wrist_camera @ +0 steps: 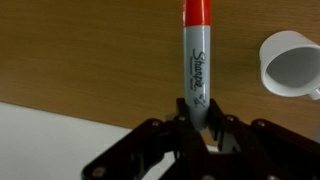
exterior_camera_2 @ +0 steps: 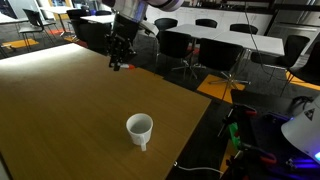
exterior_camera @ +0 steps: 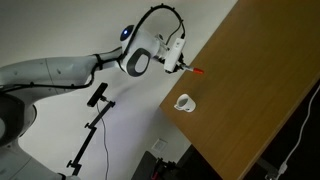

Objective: Take the marker from the cup and put it on the table

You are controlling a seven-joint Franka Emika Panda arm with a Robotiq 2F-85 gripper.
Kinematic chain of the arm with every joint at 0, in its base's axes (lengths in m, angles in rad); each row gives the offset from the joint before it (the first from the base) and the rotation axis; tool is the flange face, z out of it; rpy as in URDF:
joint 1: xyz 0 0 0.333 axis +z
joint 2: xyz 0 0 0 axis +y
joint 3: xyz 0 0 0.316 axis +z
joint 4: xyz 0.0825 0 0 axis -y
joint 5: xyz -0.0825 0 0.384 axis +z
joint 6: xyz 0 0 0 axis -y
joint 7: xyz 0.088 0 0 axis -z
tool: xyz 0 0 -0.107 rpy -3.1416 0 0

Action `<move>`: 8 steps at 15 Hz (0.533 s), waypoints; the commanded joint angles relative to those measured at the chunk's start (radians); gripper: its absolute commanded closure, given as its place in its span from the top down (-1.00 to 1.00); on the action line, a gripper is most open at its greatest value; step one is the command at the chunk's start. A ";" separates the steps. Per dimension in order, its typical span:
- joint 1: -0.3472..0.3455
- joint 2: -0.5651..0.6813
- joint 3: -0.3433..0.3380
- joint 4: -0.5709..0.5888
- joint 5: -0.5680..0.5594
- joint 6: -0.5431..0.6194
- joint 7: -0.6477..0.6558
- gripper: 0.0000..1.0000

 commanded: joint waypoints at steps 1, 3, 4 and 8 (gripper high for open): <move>-0.011 0.087 0.041 0.087 -0.084 -0.007 0.078 -0.88; -0.007 0.122 0.052 0.111 -0.132 -0.010 0.120 -0.88; -0.005 0.140 0.054 0.122 -0.158 -0.009 0.142 -0.88; 0.001 0.211 0.057 0.177 -0.247 -0.012 0.223 -0.88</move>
